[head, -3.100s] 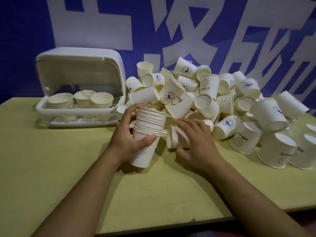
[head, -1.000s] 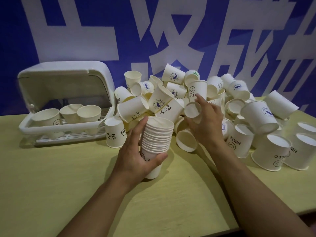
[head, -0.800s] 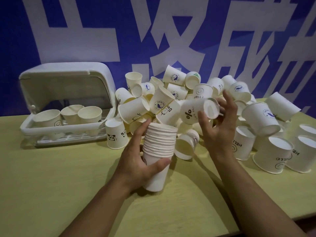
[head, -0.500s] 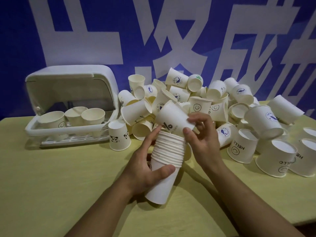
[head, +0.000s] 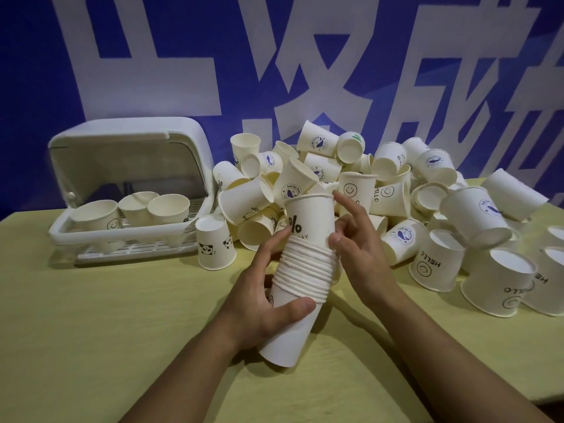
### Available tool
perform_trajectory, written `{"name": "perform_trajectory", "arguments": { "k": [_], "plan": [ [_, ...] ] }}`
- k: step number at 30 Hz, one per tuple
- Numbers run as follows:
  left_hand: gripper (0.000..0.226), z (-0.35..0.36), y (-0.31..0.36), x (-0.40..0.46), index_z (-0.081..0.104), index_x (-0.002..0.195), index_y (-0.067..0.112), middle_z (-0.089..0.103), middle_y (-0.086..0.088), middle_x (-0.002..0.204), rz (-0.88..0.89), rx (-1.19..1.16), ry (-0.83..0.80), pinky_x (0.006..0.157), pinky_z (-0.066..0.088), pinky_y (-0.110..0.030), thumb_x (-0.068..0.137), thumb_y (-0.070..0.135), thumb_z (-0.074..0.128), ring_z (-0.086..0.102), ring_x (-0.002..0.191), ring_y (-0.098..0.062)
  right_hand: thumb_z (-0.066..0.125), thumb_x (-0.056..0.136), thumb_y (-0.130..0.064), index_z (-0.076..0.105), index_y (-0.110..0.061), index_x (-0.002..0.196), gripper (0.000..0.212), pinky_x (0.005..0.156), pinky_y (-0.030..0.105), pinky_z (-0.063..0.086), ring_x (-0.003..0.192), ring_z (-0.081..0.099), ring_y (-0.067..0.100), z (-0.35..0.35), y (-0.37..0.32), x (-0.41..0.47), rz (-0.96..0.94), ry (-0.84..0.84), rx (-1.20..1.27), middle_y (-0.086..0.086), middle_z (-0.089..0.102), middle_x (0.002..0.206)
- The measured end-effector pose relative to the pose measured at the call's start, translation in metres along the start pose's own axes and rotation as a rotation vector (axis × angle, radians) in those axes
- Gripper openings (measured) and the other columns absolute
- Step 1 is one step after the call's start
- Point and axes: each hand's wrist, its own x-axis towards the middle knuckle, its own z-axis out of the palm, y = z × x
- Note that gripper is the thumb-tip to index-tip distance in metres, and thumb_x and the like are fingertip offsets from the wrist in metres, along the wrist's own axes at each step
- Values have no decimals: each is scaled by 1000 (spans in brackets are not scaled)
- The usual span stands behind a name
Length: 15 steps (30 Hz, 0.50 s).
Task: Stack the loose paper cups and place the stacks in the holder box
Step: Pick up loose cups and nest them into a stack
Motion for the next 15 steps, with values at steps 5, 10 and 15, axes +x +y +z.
{"name": "perform_trajectory", "arguments": {
  "k": [5, 10, 15],
  "plan": [
    [103, -3, -7, 1, 21, 142, 65, 52, 34, 127, -5, -60, 113, 86, 57, -28, 57, 57, 78, 61, 112, 4, 57, 86, -41, 74, -24, 110, 34, 82, 23, 50, 90, 62, 17, -5, 0, -3, -44, 12, -55, 3, 62, 93],
    [97, -6, -2, 1, 20, 135, 75, 46, 49, 121, -5, -44, 155, 76, 50, -7, 56, 58, 75, 57, 109, 15, 57, 88, -32, 75, -26, 106, 26, 80, 15, 46, 88, 58, 4, -8, 0, -2, -43, -9, -126, 4, 59, 98],
    [106, -9, -7, 3, 11, 140, 75, 48, 12, 147, 20, -54, 231, 92, 51, -24, 58, 57, 76, 57, 123, 0, 54, 88, 1, 57, -49, 123, 61, 100, 32, 40, 125, 42, 13, -35, 20, 7, 5, -152, -830, -13, 50, 129]
  ]
}}
